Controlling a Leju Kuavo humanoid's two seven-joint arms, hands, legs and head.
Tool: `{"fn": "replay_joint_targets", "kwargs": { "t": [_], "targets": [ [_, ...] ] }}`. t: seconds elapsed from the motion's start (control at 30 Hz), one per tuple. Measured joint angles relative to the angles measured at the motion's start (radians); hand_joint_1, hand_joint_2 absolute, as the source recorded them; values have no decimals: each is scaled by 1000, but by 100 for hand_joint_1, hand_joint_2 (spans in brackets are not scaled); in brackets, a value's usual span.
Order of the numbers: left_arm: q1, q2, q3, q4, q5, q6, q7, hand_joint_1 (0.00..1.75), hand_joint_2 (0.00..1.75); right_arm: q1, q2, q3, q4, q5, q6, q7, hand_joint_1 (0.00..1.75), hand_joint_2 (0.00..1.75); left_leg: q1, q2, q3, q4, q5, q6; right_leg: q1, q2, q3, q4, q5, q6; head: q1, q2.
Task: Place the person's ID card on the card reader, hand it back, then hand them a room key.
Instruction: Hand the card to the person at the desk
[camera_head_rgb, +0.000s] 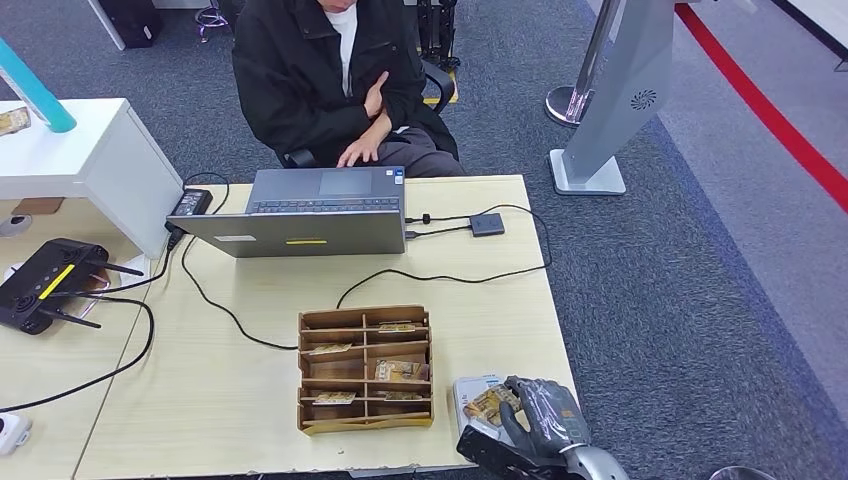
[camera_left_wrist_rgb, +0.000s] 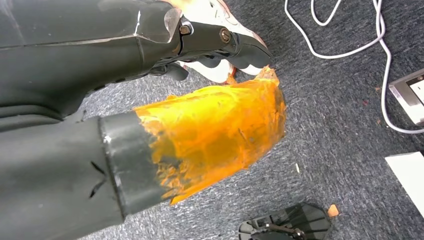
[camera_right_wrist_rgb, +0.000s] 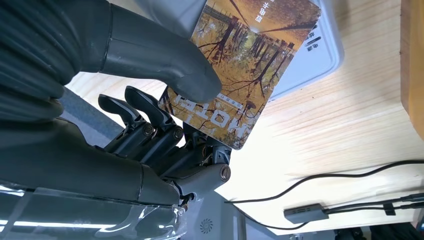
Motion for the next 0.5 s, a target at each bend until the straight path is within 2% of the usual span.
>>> {"fn": "replay_joint_targets", "kwargs": {
  "t": [0.5],
  "targets": [
    [-1,0,0,0,-2,-5,6,0,0,-4,9,-3,2,24,14,2,175,175,0,0,0,0,0,0,0,0,0,0,0,0,0,0]
  ]
}}
